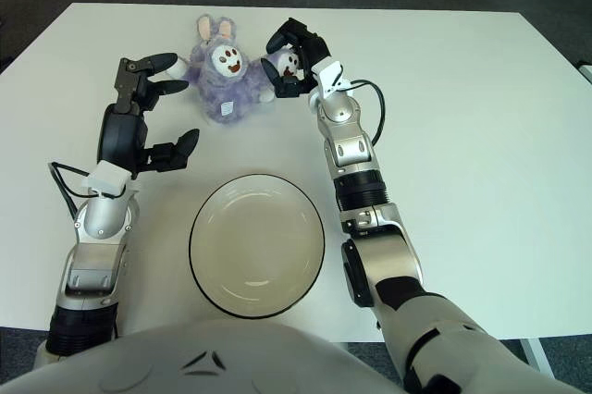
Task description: Put the doll into the plate.
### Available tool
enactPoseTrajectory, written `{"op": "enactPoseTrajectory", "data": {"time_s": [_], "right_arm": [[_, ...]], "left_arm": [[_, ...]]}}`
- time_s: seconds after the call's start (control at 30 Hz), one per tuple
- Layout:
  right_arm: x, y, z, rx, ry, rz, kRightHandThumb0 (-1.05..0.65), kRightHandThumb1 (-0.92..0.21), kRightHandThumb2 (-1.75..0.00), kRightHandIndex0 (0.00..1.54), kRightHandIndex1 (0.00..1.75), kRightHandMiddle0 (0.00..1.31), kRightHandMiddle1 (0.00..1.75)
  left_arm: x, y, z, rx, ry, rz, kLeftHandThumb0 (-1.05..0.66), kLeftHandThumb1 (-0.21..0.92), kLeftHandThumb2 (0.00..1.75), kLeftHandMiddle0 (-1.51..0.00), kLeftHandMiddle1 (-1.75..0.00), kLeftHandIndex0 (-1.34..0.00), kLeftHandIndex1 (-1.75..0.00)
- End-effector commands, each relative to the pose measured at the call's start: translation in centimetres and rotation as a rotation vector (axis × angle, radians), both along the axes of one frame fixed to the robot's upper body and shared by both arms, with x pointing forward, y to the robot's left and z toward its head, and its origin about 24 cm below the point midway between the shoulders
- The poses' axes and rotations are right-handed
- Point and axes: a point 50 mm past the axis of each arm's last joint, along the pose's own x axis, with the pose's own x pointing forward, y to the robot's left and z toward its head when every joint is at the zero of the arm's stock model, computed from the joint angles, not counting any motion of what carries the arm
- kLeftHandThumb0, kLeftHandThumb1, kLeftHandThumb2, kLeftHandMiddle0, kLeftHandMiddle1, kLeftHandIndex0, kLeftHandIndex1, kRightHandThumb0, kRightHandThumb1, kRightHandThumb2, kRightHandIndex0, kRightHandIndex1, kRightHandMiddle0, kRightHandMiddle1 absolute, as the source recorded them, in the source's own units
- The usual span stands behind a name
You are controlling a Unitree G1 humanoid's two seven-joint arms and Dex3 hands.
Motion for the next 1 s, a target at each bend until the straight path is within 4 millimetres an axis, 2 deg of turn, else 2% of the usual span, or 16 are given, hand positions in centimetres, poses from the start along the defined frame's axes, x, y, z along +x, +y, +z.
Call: {"op": "enactPoseTrajectory", "data": {"time_s": [0.0,0.17,0.37,0.97], "right_arm": [[0.02,-0.09,0.23,0.012,0.009,-0.014,0.0,-0.25,-1.27,0.73,1.5,0.59,1.59],[-0.09,-0.1,0.32,0.006,0.021,-0.018,0.0,-0.22,-1.29,0.76,1.48,0.62,1.57],[-0.09,-0.11,0.32,-0.012,0.045,-0.062,0.0,-0.22,-1.27,0.77,1.47,0.62,1.56],[-0.34,-0.13,0.35,0.007,0.085,-0.1,0.0,-0.28,-1.22,0.69,1.5,0.62,1.55]], "left_arm": [[-0.1,0.08,0.17,0.006,-0.014,0.003,-0.8,0.63,0.71,-0.85,-1.7,0.0,-1.14],[-0.09,0.11,0.22,0.001,-0.011,0.002,-0.82,0.64,0.69,-1.09,-1.74,0.0,-1.15],[-0.12,0.13,0.29,0.001,-0.01,0.001,-0.83,0.66,0.67,-1.21,-1.75,0.0,-1.17],[-0.19,0.24,0.53,-0.003,-0.01,0.0,-0.79,0.69,0.66,-1.27,-1.75,0.0,-1.18]]}}
